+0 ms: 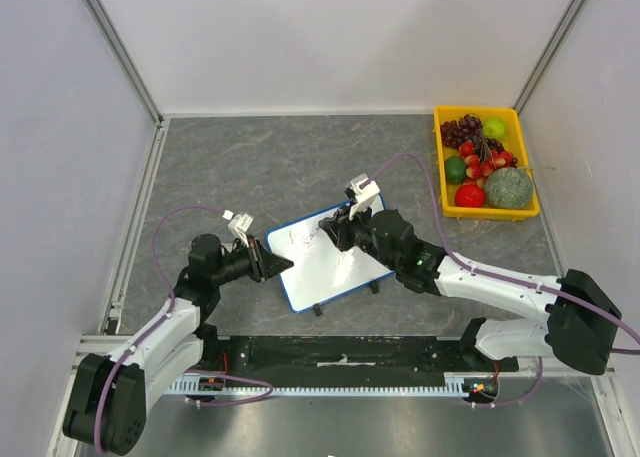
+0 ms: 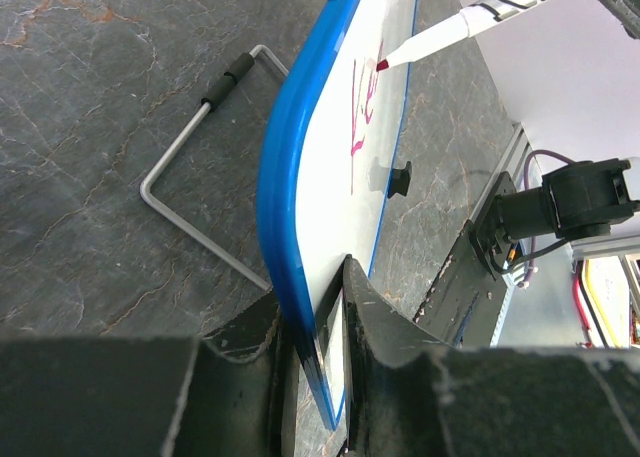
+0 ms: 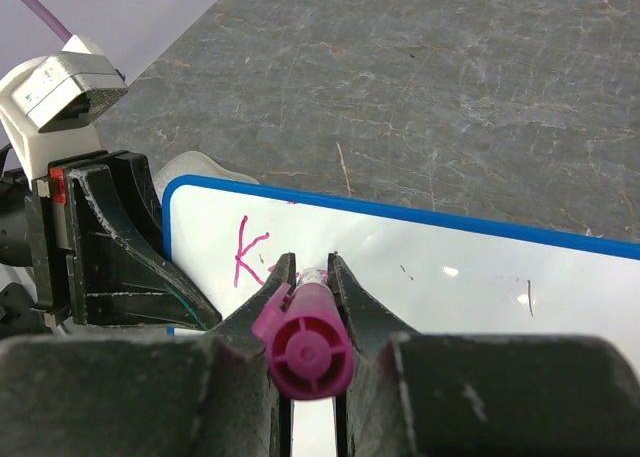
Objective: Write a sentence on the whiteboard
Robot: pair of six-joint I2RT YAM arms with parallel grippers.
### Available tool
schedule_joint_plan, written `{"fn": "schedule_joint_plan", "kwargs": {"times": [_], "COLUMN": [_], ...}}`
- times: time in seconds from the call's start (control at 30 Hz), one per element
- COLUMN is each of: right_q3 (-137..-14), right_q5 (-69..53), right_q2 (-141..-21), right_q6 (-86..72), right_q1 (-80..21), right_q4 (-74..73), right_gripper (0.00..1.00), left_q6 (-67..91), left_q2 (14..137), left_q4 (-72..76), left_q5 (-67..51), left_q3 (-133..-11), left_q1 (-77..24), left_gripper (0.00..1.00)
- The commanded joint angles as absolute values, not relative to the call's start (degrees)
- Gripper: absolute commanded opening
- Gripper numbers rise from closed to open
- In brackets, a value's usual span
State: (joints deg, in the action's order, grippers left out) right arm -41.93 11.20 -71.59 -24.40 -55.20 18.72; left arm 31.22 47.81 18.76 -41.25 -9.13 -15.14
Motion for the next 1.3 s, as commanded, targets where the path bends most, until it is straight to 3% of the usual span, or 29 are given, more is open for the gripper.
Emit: {"fn": "schedule_joint_plan", "kwargs": {"times": [0.0,1.27], "right_q3": [-43.6,-39.4], "right_q5": [10.5,13.8], "right_q2": [-72.3,-70.3], "right_q6": [-23.6,-23.3], "right_q1": [-54.9,-54.8], "right_q4": [18.2,14.9], "right_gripper": [0.00,0.00], "left_q6": [26.6,26.7], "left_q2": [47.1,46.9], "left_q4": [19.4,19.3], "left_q5": [-38.8,-38.6], "left_q3": [-8.8,-8.6], "left_q1": [-14.9,-14.9], "left_gripper": [0.02,0.02]}}
